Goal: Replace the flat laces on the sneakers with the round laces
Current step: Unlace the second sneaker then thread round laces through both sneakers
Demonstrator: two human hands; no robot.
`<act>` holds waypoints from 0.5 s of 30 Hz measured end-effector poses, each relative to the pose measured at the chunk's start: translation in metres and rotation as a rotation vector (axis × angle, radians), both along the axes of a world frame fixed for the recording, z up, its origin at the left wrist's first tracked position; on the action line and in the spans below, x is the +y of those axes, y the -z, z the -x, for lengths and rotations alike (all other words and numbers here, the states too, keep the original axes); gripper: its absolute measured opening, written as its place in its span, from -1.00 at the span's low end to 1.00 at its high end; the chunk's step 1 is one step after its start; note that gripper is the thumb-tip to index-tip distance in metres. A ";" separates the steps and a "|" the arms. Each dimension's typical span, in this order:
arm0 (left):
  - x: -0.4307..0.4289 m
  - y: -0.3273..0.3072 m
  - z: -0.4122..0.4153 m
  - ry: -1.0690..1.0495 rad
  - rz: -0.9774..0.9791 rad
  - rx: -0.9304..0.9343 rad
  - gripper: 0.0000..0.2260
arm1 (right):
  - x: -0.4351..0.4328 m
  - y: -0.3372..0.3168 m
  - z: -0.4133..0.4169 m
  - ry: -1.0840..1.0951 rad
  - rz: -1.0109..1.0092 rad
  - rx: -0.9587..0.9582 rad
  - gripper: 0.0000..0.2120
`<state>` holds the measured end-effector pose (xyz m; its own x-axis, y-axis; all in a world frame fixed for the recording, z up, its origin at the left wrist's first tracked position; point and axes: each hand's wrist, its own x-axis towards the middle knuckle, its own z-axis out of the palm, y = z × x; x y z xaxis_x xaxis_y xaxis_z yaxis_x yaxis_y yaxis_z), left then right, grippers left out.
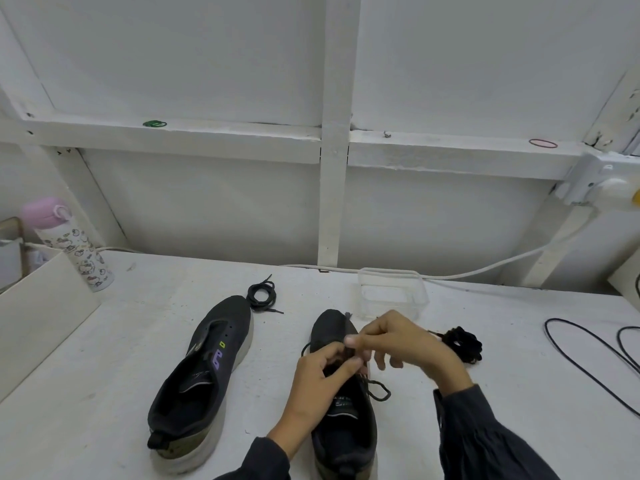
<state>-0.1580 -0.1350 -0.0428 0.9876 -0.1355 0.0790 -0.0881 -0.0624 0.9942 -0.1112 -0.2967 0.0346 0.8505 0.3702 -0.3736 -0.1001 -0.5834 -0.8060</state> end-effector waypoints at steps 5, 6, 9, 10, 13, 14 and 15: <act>0.000 -0.002 0.002 -0.020 0.029 -0.006 -0.92 | 0.016 -0.001 0.015 0.157 -0.247 -0.098 -0.89; -0.001 -0.002 0.002 -0.022 0.022 -0.002 -0.91 | 0.018 -0.001 0.017 0.171 -0.298 -0.104 -0.90; -0.002 0.001 0.002 -0.042 0.006 0.002 -0.93 | 0.022 -0.002 0.017 0.214 -0.382 -0.083 -0.96; -0.002 0.002 0.002 -0.045 -0.002 0.002 -0.93 | 0.023 -0.001 0.015 0.224 -0.367 -0.080 -0.92; 0.000 0.003 0.001 -0.045 -0.021 0.001 -0.92 | 0.025 0.001 0.012 0.225 -0.366 -0.044 -0.88; 0.000 0.002 0.001 -0.045 -0.025 0.000 -0.91 | 0.025 0.002 0.011 0.224 -0.401 -0.033 -0.89; 0.001 0.002 0.001 -0.045 -0.025 0.001 -0.91 | 0.025 0.001 0.009 0.240 -0.453 -0.030 -0.89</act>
<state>-0.1589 -0.1345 -0.0445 0.9928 -0.0932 0.0753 -0.0839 -0.0911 0.9923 -0.1199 -0.2716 0.0337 0.9393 0.2822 -0.1953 -0.1616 -0.1383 -0.9771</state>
